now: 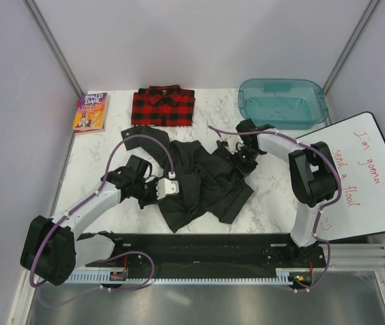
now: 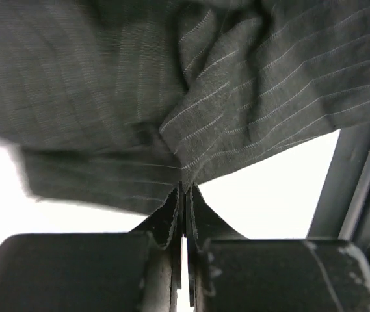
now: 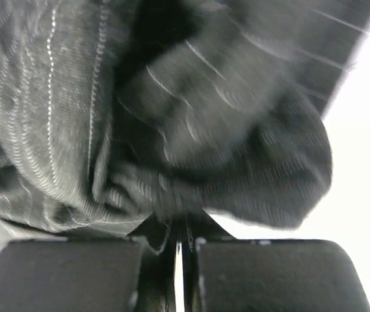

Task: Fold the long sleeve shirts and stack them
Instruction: Move the shirt to the center of the board, then flatten the shirt out

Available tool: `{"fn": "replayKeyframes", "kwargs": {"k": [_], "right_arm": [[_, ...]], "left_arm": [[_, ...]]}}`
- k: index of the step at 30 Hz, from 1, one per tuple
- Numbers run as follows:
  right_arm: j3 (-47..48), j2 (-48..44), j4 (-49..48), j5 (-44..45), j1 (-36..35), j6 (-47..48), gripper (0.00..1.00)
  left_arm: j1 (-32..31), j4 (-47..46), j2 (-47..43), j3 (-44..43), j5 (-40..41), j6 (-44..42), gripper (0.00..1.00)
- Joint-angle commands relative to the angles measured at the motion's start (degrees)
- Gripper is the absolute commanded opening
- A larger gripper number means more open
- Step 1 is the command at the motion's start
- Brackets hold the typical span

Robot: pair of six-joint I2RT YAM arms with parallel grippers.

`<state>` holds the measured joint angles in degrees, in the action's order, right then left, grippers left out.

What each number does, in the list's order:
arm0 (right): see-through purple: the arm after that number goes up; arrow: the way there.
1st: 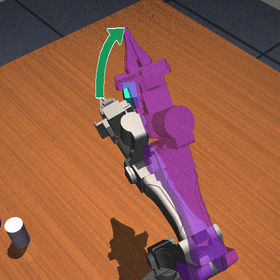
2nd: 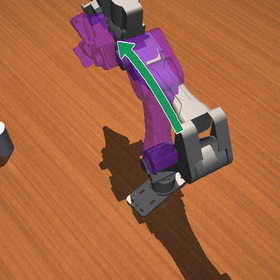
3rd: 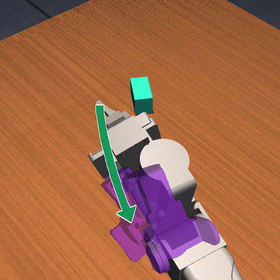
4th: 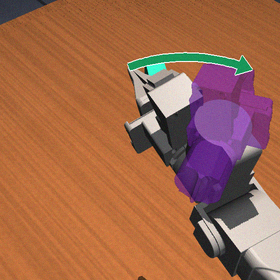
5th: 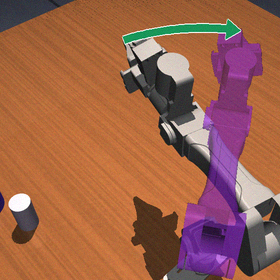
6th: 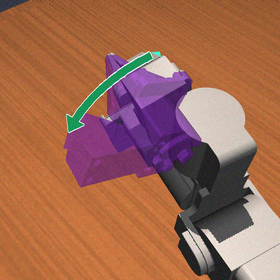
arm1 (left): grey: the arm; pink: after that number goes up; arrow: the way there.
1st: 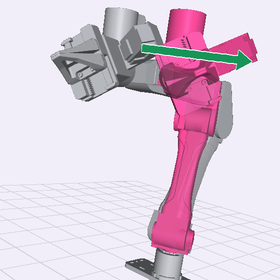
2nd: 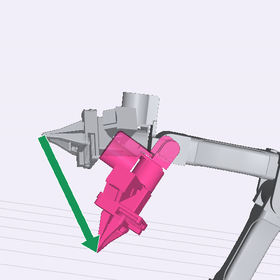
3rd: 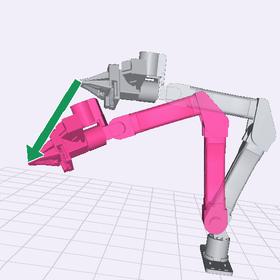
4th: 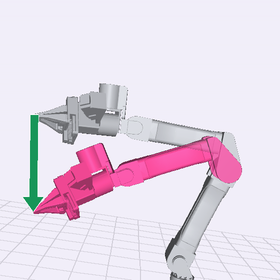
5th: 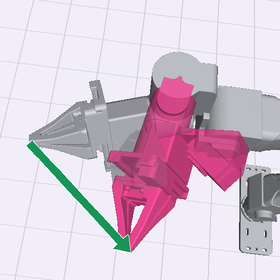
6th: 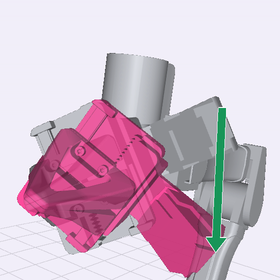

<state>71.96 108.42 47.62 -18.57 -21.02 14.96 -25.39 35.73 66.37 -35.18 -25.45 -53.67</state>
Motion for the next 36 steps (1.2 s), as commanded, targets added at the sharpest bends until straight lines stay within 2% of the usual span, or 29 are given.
{"fn": "replayKeyframes", "kwargs": {"k": [1,5,7,8,9,10,12,14,21,23,26,28,33,36], "right_arm": [[11.69,1.35,-2.18,6.6,1.33,0.59,0.0],[19.6,4.16,-1.48,10.3,2.47,2.26,0.0],[24.26,4.78,0.88,11.71,3.0,3.93,0.07],[26.02,5.04,2.03,11.45,3.17,4.54,0.13],[28.73,4.78,3.09,10.32,3.52,4.9,0.41],[29.45,3.48,4.4,8.83,3.87,5.69,0.58],[29.99,1.28,4.68,6.11,4.58,6.3,0.75],[28.59,-2.24,4.68,4.95,4.76,7.88,0.79],[22.35,-10.94,3.02,-5.24,4.93,9.39,0.8],[18.41,-13.93,0.29,-8.85,4.93,8.6,0.8],[13.49,-15.52,-2.79,-8.07,4.75,6.76,0.78],[12.59,-14.12,-2.53,-8.06,4.67,5.7,0.76],[11.01,-10.25,-0.95,-11.48,4.67,2.01,0.65],[6.98,-13.21,-3.12,-15.0,3.01,2.35,0.64]], "left_arm": [[6.21,6.09,-1.32,-13.4,-6.76,4.35,0.02],[12.63,11.46,-3.52,-25.0,-14.35,10.41,0.02],[15.27,12.7,-3.88,-30.46,-17.25,15.66,0.02],[15.63,13.05,-3.97,-32.04,-17.96,17.18,0.02],[15.89,13.14,-3.88,-35.1,-18.66,18.94,0.02],[15.81,12.97,-3.79,-36.61,-20.06,22.61,0.02],[15.89,12.01,-3.18,-41.78,-21.56,27.28,0.02],[15.89,10.51,-0.9,-48.01,-23.58,34.92,0.02],[15.54,-3.28,4.56,-60.0,-20.45,61.8,0.02],[15.37,-7.4,5.17,-60.53,-19.81,64.99,0.02],[13.7,-7.86,4.92,-58.62,-15.51,66.68,0.02],[13.96,-7.6,3.95,-55.8,-9.03,68.17,0.02],[18.35,1.86,3.06,-48.94,9.05,73.26,0.02],[21.34,3.21,3.24,-46.65,16.71,76.94,0.02]]}}
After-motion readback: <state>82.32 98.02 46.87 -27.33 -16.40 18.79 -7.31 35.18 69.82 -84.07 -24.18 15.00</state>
